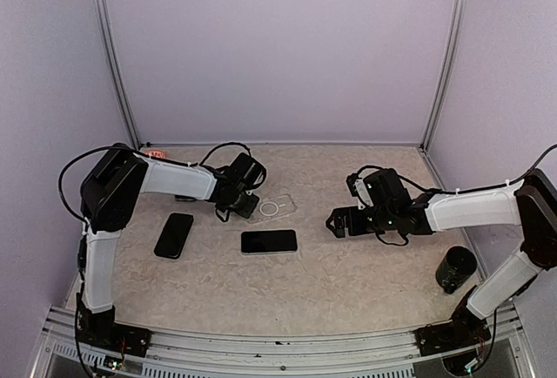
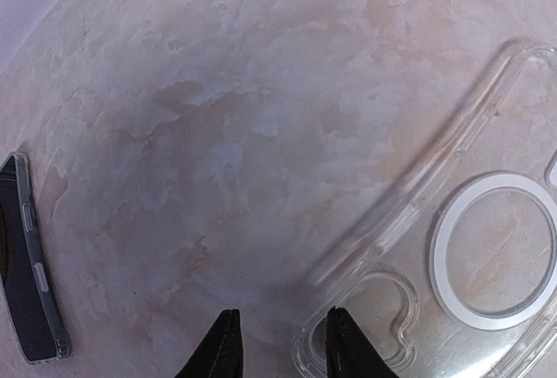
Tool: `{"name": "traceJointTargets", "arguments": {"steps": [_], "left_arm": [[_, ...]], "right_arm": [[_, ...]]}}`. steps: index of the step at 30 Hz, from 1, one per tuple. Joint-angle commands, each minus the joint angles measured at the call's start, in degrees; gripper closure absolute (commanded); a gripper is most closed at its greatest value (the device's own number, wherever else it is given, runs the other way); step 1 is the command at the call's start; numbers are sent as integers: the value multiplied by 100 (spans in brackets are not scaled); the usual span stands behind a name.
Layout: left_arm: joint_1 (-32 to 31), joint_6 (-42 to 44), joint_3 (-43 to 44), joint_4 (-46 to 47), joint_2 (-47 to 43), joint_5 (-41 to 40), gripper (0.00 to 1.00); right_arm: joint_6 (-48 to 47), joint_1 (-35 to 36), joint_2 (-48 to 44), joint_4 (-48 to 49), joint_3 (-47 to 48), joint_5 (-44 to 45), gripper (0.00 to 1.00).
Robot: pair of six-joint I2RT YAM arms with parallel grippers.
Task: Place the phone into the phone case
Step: Adjust the phone case at the center of the board.
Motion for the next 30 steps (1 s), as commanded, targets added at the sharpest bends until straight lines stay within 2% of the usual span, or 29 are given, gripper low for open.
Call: {"name": "traceJointTargets", "arguments": {"steps": [1, 20, 25, 30], "left_arm": [[58, 115, 346, -42, 219, -366, 67], [309, 59, 1421, -257, 929, -473, 66], [331, -142, 1366, -242, 750, -403, 65], [331, -685, 464, 118, -134, 169, 48]], "right_arm": [[-30, -36, 61, 84, 124, 9, 0], [0, -34, 119, 128, 69, 5, 0], [-16, -38, 133, 126, 58, -8, 0], [-349, -41, 144, 297, 13, -313, 0]]}}
